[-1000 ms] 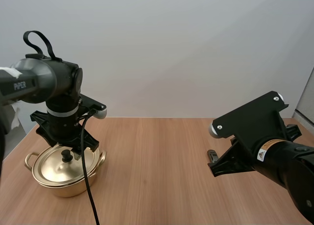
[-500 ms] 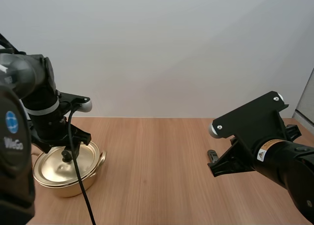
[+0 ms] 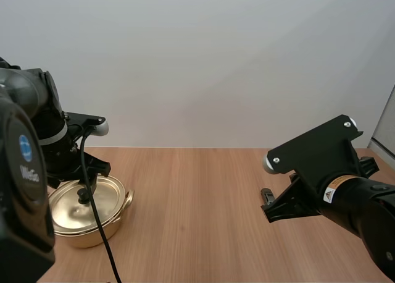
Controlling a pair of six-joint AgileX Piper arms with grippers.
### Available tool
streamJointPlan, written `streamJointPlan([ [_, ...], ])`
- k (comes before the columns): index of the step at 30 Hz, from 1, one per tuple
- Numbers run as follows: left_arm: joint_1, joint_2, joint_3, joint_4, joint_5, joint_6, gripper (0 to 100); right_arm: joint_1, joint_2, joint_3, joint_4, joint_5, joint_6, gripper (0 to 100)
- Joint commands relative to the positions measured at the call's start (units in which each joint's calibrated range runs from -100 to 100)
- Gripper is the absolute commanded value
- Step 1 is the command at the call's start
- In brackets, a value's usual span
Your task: Open the pot, put the car inside, and close it
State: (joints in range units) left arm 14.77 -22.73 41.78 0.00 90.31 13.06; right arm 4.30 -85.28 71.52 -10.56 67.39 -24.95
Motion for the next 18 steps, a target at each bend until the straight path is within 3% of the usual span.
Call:
streamJointPlan([
  [1,0.03,-0.03,0.21,0.00,-1.72,0.07,100,0.02,-0.08,-0.07,-0.01,0.01,-0.01,0],
  [8,0.03,-0.03,0.74,0.00,-8.13,0.41,100,0.02,-0.08,-0.07,-0.01,0.01,-0.01,0],
  [18,0.03,6.26,0.74,0.00,-4.28,0.67,100,0.02,-0.08,-0.07,-0.01,0.17,-0.01,0],
])
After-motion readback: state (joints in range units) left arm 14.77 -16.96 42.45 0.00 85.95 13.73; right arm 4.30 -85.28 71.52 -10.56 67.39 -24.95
